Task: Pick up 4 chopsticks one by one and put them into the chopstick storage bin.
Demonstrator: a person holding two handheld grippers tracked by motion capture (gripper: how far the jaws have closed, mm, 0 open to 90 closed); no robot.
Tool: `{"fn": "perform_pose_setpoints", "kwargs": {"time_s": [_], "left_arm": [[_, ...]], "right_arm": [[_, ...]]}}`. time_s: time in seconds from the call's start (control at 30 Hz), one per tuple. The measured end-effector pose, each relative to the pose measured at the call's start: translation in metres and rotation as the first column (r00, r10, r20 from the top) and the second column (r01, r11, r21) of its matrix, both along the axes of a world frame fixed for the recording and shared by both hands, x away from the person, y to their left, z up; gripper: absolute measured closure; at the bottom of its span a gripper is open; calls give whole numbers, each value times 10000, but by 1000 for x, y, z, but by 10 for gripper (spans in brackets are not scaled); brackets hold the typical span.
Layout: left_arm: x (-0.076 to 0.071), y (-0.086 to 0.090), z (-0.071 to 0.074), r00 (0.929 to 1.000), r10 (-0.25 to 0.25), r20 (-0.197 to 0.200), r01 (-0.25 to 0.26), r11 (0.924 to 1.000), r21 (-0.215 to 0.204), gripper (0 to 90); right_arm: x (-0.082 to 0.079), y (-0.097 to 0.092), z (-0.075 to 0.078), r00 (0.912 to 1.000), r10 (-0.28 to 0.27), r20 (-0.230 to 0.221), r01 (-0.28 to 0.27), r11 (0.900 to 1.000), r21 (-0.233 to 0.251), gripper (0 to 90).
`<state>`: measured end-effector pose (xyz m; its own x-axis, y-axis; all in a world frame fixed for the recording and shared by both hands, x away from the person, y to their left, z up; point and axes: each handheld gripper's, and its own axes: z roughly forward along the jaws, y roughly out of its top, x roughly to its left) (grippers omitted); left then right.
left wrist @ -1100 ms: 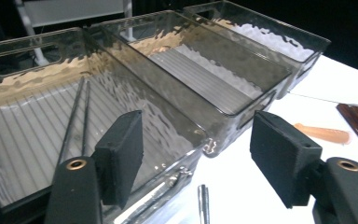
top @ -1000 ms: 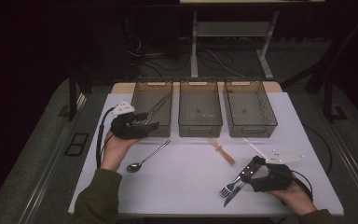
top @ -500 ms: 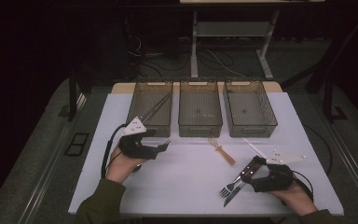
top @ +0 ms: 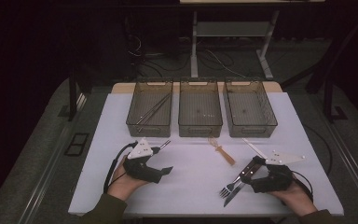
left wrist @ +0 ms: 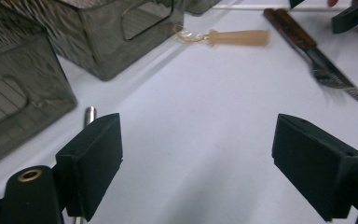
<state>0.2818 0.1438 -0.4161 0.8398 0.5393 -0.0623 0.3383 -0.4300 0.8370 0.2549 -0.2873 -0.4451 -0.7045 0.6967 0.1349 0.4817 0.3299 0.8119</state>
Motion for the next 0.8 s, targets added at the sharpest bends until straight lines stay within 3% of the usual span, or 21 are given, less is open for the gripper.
{"fn": "perform_pose_setpoints", "kwargs": {"time_s": [0.27,0.47,0.8], "left_arm": [[-10,8,-12,9996,174,-225,-178,9996,-205,86],[-12,6,-15,9994,233,-256,-233,9997,2,2],[-10,6,-17,9980,203,-596,-197,9997,113,0]], "right_arm": [[0,-1,0,10000,-21,28,21,10000,11,108],[0,0,1,10000,25,-34,-25,10000,53,108],[0,-4,5,9982,413,-442,-420,9990,-142,108]]}}
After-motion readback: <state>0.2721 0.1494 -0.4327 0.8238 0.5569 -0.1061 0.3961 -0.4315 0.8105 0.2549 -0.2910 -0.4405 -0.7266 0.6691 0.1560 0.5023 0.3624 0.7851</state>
